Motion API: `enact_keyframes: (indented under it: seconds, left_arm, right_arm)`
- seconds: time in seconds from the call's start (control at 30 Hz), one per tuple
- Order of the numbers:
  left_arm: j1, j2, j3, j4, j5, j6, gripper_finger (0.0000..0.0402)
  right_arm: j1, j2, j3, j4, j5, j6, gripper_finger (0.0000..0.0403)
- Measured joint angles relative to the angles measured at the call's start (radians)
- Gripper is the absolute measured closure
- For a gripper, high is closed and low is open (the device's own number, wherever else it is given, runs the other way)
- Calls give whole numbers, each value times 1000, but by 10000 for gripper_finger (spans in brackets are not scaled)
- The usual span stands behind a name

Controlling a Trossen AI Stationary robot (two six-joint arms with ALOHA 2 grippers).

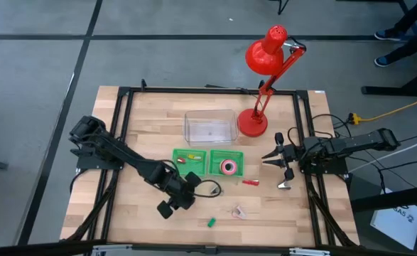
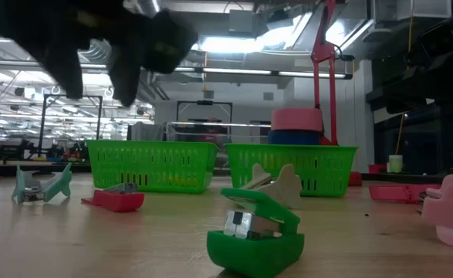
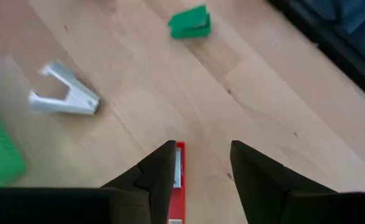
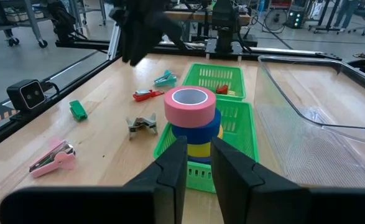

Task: Pick and place Stapler, Stapler remover, tape
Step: Put the bottom red stapler into the left green bin

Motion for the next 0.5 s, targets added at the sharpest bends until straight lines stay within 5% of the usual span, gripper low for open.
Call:
enact_keyframes:
  seconds: [0.5]
  left_arm:
    - [6, 154, 0, -1, -51, 11, 196]
  right_arm:
    - [0, 0, 0, 0, 0, 0, 331]
